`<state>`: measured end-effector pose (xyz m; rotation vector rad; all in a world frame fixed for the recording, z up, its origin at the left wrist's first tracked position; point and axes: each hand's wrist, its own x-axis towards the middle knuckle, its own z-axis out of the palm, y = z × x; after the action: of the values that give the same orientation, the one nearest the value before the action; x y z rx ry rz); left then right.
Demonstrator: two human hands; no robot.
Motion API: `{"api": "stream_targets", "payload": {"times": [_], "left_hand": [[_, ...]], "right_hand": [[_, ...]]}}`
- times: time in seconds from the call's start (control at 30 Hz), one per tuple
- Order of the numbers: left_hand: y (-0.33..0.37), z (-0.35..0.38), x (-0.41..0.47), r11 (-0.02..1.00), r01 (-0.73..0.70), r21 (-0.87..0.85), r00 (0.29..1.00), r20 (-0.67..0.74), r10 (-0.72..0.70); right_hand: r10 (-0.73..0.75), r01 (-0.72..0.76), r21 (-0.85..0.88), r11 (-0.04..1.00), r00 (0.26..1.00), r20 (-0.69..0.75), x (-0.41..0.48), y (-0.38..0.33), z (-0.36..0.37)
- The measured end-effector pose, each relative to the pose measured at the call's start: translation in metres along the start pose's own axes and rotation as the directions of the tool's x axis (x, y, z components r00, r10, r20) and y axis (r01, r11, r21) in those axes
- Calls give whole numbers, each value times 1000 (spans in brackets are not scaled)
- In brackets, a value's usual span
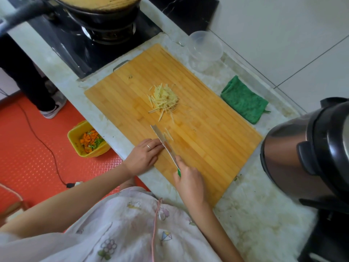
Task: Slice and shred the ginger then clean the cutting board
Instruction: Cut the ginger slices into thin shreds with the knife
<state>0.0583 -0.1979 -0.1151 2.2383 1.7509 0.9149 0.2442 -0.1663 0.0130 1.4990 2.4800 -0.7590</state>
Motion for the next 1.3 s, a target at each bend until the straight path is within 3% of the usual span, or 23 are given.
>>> {"api": "stream_targets", "payload": {"times": [1.3], "left_hand": [[3,-2,3,993,10,115,999,52,-16]], "right_hand": [[31,-31,-12,999,999,32,-9,6,7]]}}
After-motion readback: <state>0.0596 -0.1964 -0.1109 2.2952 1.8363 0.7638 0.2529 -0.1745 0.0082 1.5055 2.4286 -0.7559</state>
